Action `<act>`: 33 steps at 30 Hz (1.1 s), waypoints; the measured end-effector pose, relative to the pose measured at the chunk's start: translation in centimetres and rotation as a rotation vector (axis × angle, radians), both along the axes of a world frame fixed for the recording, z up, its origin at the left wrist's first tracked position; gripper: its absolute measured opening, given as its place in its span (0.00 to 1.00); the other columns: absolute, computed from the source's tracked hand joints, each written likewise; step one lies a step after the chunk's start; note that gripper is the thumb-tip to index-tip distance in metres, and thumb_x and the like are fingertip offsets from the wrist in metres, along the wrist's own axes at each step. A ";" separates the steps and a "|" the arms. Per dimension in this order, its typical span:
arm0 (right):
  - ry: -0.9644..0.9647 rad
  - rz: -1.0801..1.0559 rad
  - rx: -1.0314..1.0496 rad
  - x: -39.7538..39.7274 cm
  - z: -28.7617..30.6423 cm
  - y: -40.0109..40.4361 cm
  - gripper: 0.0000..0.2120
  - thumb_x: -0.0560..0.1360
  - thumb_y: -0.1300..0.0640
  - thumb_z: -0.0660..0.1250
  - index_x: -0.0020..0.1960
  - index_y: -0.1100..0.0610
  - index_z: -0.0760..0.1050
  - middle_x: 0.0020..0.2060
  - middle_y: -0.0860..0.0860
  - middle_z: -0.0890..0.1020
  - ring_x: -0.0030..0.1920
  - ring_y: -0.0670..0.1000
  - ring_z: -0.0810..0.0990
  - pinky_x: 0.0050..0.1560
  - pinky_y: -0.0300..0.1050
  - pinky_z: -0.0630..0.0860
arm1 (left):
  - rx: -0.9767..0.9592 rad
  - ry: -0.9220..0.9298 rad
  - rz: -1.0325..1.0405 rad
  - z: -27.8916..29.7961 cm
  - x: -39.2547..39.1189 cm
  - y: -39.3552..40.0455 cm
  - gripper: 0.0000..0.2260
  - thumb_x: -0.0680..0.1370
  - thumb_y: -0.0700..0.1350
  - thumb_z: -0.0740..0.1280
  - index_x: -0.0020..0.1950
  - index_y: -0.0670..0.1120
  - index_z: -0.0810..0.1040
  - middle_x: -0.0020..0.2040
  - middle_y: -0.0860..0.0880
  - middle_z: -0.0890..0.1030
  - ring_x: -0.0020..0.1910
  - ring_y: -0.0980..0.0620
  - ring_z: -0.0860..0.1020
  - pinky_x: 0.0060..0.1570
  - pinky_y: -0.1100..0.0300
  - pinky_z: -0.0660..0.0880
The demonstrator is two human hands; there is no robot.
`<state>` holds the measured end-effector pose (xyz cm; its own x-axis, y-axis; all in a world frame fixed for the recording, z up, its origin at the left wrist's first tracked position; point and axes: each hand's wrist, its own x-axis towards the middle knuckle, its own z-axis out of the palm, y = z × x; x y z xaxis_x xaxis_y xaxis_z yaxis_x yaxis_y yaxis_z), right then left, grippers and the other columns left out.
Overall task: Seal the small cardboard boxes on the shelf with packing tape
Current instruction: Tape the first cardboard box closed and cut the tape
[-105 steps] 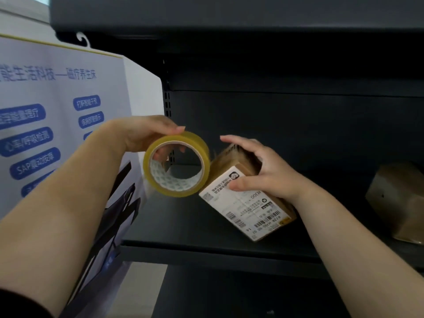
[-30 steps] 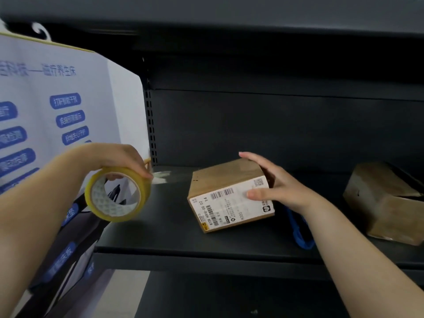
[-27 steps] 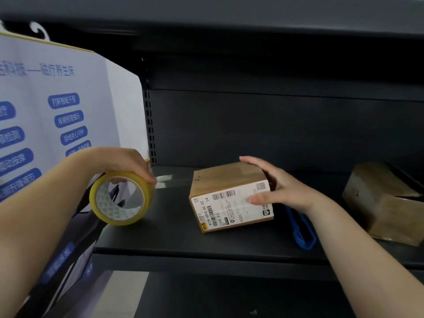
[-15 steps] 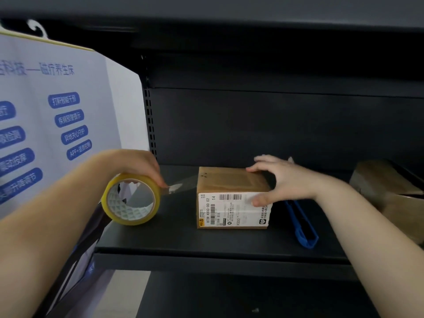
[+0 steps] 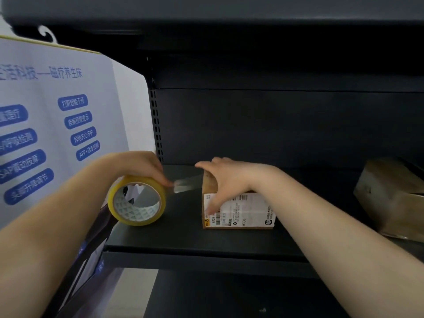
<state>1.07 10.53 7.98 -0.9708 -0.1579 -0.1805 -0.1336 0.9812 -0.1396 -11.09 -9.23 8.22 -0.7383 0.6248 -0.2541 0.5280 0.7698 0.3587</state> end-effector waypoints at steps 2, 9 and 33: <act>0.037 0.011 -0.180 0.3 -0.1 0.7 0.49 0.62 0.40 0.74 0.74 0.40 0.48 0.66 0.48 0.63 0.66 0.50 0.62 0.62 0.51 0.68 | 0.037 -0.035 0.015 0.6 0.6 -1.0 0.31 0.60 0.70 0.68 0.44 0.42 0.83 0.38 0.47 0.81 0.40 0.51 0.79 0.48 0.55 0.78; 0.215 0.051 -0.823 2.7 0.2 2.4 0.38 0.63 0.50 0.77 0.67 0.36 0.62 0.63 0.48 0.67 0.60 0.49 0.73 0.57 0.49 0.76 | 0.592 -0.576 -0.159 3.3 0.4 -4.0 0.23 0.58 0.63 0.77 0.34 0.43 0.82 0.21 0.50 0.74 0.18 0.57 0.70 0.21 0.68 0.71; 0.302 0.020 -1.287 4.7 -3.7 3.7 0.36 0.56 0.52 0.77 0.63 0.40 0.72 0.64 0.56 0.71 0.62 0.56 0.74 0.58 0.55 0.76 | 0.297 -0.272 -0.058 4.3 2.4 1.4 0.13 0.70 0.53 0.69 0.27 0.49 0.80 0.23 0.53 0.75 0.21 0.59 0.71 0.23 0.69 0.69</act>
